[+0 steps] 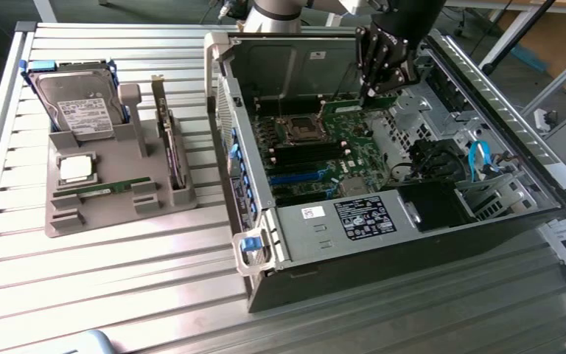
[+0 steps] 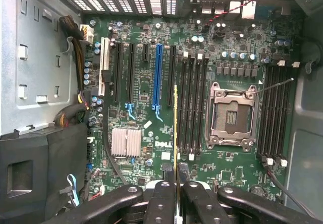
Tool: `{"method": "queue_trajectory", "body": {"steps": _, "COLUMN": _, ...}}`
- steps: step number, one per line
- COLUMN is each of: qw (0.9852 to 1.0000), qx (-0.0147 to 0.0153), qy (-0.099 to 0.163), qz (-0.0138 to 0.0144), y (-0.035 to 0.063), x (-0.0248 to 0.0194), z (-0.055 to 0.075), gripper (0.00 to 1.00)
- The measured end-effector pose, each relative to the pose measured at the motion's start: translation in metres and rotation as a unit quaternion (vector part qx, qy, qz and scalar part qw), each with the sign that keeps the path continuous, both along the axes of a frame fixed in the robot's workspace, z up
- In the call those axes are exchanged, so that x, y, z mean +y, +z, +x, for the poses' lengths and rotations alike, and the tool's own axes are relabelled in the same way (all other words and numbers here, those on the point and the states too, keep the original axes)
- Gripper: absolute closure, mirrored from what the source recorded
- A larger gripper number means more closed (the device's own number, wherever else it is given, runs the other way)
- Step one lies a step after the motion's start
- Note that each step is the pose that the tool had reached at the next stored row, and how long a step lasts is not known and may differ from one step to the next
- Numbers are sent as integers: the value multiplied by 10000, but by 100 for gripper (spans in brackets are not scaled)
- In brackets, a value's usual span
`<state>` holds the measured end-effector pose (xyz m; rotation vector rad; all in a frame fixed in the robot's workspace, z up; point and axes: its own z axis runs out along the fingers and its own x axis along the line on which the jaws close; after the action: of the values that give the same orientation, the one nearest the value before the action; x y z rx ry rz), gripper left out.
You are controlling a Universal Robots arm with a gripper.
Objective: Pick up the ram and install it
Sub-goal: 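Insert the ram into the slot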
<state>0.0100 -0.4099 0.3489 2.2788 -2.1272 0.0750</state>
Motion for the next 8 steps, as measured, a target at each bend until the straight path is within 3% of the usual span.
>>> {"method": "queue_trajectory", "body": {"steps": 8, "qw": 10000, "qx": 0, "qy": 0, "qz": 0, "y": -30, "x": 0, "z": -19, "gripper": 87}}
